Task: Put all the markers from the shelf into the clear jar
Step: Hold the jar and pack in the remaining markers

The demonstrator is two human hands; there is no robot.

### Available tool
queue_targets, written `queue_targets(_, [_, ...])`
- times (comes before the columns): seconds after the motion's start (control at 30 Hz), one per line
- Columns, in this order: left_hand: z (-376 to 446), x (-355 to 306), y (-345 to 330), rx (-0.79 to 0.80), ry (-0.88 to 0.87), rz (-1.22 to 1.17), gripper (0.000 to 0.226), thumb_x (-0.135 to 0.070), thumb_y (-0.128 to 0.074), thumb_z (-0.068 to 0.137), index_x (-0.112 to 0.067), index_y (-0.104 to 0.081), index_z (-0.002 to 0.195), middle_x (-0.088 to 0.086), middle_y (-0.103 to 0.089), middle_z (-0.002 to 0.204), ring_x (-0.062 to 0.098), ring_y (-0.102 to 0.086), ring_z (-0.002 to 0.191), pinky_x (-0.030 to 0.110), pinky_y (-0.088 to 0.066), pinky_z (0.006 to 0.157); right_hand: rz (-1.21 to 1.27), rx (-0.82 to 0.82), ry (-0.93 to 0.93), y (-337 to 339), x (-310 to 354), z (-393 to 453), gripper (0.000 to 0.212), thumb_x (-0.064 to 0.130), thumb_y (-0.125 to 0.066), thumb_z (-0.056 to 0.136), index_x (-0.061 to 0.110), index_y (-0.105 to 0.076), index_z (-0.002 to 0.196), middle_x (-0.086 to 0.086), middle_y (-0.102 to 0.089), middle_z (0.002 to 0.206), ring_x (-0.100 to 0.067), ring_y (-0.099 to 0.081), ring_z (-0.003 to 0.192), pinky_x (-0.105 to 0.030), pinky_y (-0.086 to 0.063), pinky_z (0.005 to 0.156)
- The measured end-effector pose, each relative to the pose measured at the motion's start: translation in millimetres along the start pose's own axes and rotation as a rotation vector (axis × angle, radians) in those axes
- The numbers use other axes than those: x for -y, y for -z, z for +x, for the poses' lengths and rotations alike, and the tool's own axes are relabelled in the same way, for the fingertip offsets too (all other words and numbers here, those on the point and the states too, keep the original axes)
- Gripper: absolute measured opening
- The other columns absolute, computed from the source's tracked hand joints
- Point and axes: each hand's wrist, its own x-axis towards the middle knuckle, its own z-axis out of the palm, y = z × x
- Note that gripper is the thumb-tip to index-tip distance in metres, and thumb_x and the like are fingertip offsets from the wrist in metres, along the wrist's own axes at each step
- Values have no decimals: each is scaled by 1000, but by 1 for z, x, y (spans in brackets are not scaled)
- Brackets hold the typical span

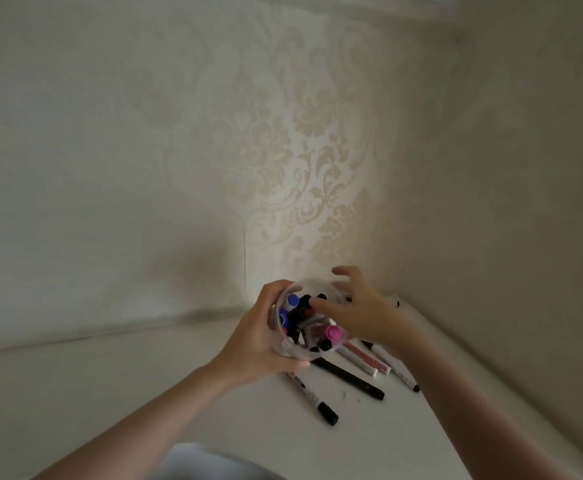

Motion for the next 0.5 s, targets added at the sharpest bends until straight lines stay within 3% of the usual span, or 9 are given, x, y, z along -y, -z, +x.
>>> queue_targets(0.13, [-9, 13, 6, 49, 35, 45, 104, -25, -98, 55, -37, -36, 138, -22, -52, 132, 9, -58, 123, 24, -53, 96, -130, 152, 38, -23, -13, 6, 42, 45, -35, 99, 28, -46, 136, 6, -57, 121, -20, -69, 86, -34, -62, 63])
queue_targets(0.23, [-7, 21, 8, 72, 101, 48, 104, -33, -97, 58, -41, -34, 141, -27, -51, 134, 3, -55, 126, 26, -52, 101, -243, 134, 93, -37, -16, 11, 40, 36, -39, 101, 21, -45, 137, -7, -58, 127, -25, -68, 94, -40, -61, 76])
queue_targets(0.3, [-8, 23, 7, 81, 193, 86, 108, -40, -92, 64, -42, -23, 147, -33, -40, 141, -3, -44, 133, 28, -45, 109, -394, 78, 88, -42, -18, 17, 44, 26, -49, 98, 13, -41, 139, -11, -54, 135, -26, -63, 104, -36, -53, 91])
queue_targets(0.33, [-13, 26, 5, 97, 259, 128, 113, -47, -88, 66, -40, -14, 151, -31, -30, 146, -1, -34, 138, 30, -37, 115, -430, 43, 99, -44, -19, 20, 43, 22, -48, 99, 10, -40, 139, -11, -52, 137, -27, -60, 109, -33, -51, 91])
queue_targets(0.43, [-51, 44, -7, 318, 399, 242, 125, -72, -76, 65, -33, 4, 153, -20, -7, 155, 8, -14, 144, 34, -19, 122, -351, -27, 102, -44, -25, 22, 36, 23, -31, 103, 14, -44, 136, -7, -60, 127, -18, -60, 97, -21, -48, 76])
queue_targets(0.5, [-71, 54, -13, 387, 444, 305, 111, -64, -71, 77, -20, -6, 154, -5, -14, 157, 15, -21, 144, 34, -24, 120, -334, -24, 97, -43, -26, 24, 38, 22, -27, 104, 16, -44, 137, -3, -60, 127, -10, -53, 89, -16, -42, 74])
